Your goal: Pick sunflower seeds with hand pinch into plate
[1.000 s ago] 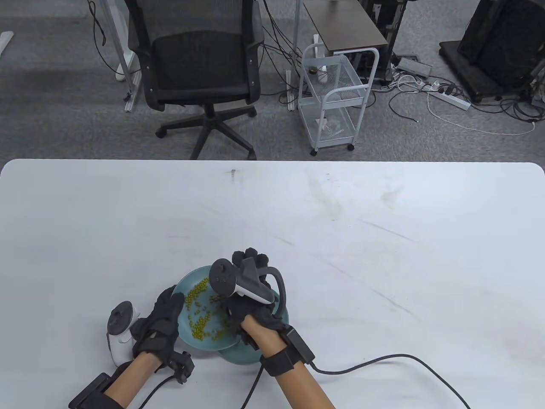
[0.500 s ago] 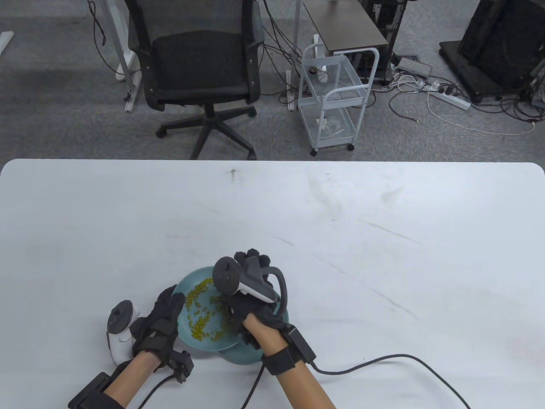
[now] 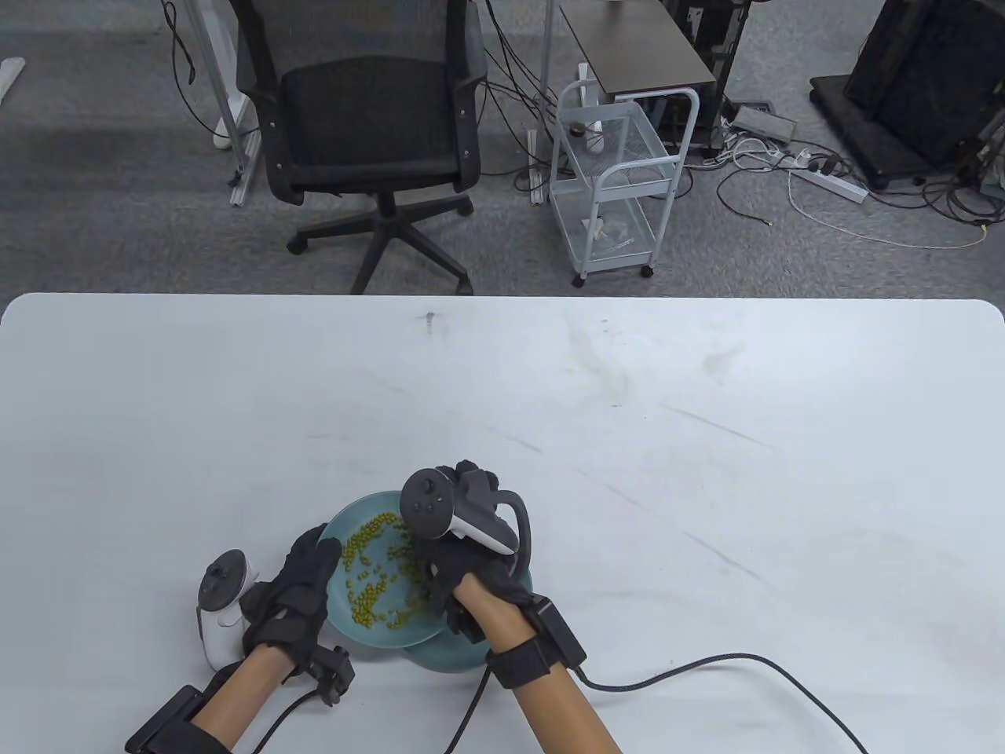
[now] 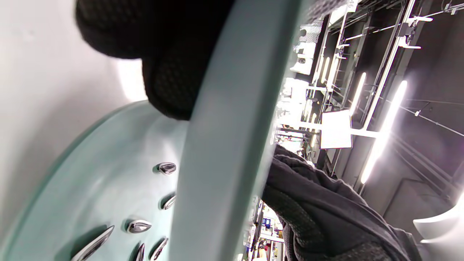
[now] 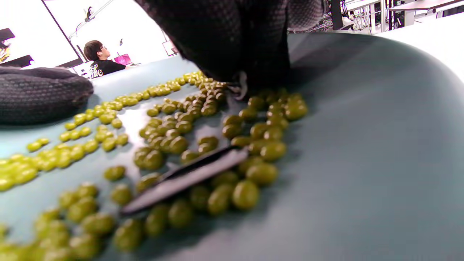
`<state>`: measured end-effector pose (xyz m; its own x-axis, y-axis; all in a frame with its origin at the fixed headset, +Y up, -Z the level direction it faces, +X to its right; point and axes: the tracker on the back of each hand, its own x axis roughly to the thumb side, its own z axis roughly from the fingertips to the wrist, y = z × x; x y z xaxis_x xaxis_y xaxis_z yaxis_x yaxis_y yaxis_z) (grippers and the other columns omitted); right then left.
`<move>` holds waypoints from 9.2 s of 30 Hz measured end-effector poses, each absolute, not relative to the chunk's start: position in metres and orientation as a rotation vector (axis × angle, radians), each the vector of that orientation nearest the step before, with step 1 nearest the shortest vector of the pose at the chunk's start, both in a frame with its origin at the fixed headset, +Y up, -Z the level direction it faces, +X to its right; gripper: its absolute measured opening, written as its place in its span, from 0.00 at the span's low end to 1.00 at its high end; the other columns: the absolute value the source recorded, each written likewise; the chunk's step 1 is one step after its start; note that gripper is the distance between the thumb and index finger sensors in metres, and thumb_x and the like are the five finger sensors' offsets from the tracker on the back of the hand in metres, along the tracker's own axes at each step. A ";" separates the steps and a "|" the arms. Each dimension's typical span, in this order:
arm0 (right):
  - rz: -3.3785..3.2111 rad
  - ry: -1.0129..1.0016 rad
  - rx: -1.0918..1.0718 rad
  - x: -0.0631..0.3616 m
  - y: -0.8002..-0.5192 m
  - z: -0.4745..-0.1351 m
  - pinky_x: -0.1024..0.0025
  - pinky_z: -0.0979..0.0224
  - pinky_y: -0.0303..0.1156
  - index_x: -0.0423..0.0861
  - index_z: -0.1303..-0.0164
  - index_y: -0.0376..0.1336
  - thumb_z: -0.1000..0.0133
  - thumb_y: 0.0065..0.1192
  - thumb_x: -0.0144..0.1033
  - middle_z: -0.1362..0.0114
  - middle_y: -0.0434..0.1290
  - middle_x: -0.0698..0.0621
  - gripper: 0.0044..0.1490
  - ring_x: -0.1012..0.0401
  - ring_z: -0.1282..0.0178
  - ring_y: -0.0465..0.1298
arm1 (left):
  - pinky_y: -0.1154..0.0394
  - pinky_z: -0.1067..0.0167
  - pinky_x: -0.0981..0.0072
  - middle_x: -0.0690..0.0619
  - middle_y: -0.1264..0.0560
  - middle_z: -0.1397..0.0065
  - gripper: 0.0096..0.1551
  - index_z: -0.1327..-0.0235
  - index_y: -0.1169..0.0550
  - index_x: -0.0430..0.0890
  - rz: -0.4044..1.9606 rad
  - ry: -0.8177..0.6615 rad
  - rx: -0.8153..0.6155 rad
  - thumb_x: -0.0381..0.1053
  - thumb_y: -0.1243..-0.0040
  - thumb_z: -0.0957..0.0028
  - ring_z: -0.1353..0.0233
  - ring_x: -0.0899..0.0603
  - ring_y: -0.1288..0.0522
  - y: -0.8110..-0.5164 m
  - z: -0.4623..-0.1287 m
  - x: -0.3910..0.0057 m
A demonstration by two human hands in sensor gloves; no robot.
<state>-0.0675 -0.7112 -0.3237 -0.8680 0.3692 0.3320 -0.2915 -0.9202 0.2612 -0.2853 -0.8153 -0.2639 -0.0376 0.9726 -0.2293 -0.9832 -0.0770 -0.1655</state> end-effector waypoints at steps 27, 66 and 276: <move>2.810 0.315 0.672 -0.081 -0.717 -0.315 0.22 0.29 0.41 0.28 0.50 0.75 0.45 0.76 0.28 0.19 0.54 0.25 0.21 0.24 0.22 0.47 | 0.23 0.58 0.57 0.42 0.25 0.40 0.29 0.27 0.44 0.48 1.608 0.066 -0.315 0.56 0.54 0.35 0.57 0.42 0.17 -0.820 -0.265 -0.289; 2.689 0.285 0.706 -0.003 -0.726 -0.260 0.22 0.29 0.41 0.25 0.51 0.74 0.45 0.75 0.26 0.20 0.53 0.23 0.21 0.23 0.23 0.47 | 0.23 0.54 0.58 0.46 0.27 0.36 0.29 0.25 0.47 0.51 1.691 0.138 -0.267 0.59 0.57 0.33 0.53 0.44 0.18 -0.820 -0.273 -0.315; 2.519 0.288 0.411 0.162 -0.745 -0.268 0.22 0.30 0.40 0.21 0.42 0.70 0.42 0.71 0.29 0.20 0.53 0.23 0.29 0.23 0.24 0.46 | 0.32 0.42 0.47 0.38 0.41 0.21 0.34 0.22 0.47 0.46 1.484 0.697 0.059 0.47 0.50 0.38 0.34 0.33 0.30 -0.814 -0.262 -0.460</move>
<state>0.1619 -0.7446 -0.2676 -0.7932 0.5647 0.2280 -0.4986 -0.8171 0.2894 -0.4600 -0.8139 -0.2617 -0.0685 0.9187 -0.3889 -0.8859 0.1232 0.4472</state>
